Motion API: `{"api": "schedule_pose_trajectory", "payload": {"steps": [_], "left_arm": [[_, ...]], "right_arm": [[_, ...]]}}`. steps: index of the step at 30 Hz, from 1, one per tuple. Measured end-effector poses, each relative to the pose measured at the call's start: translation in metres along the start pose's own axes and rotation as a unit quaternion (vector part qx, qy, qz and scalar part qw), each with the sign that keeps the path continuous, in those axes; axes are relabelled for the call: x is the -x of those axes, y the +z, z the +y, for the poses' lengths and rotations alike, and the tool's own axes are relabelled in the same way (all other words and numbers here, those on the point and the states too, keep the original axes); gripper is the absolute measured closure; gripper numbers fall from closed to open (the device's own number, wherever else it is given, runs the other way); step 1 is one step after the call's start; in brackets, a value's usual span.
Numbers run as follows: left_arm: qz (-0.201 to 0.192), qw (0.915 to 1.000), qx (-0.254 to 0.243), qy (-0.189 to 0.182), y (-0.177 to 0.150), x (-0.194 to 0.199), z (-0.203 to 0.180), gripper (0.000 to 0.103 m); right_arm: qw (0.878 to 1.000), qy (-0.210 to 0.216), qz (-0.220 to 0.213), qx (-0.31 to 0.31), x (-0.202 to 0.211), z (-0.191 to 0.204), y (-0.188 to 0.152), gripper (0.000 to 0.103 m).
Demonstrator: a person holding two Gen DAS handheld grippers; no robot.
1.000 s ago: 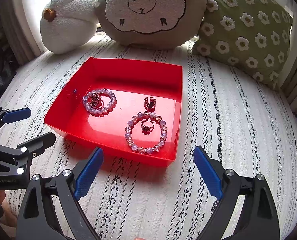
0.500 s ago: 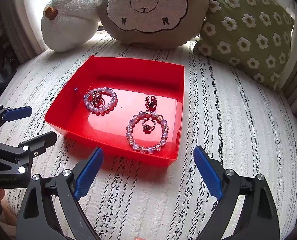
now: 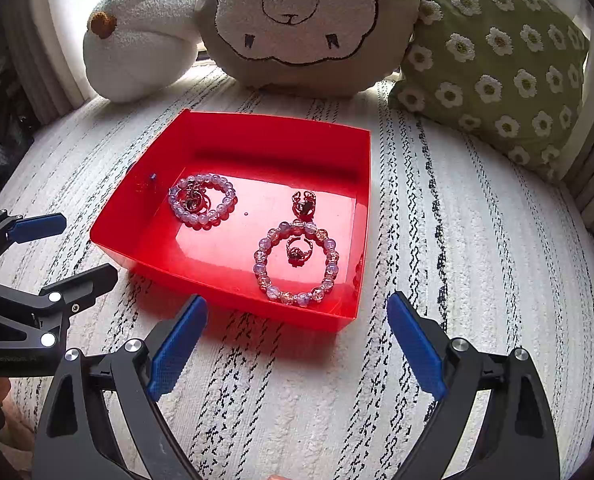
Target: Organize jewelry
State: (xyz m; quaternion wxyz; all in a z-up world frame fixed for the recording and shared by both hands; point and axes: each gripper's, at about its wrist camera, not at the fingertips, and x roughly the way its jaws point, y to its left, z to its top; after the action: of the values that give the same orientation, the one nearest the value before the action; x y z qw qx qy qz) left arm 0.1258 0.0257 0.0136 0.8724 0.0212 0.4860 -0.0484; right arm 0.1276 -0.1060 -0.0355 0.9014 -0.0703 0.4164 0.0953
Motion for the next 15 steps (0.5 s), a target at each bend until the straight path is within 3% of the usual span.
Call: {"api": "schedule_pose_trajectory", "payload": {"steps": [15], "left_arm": [[0.002,1.0,-0.007,0.0,0.0001,-0.0009,-0.0022,0.015]], "right_arm": [[1.0,0.001,0.0,0.0,0.0,0.0001,0.0002,0.014]]}}
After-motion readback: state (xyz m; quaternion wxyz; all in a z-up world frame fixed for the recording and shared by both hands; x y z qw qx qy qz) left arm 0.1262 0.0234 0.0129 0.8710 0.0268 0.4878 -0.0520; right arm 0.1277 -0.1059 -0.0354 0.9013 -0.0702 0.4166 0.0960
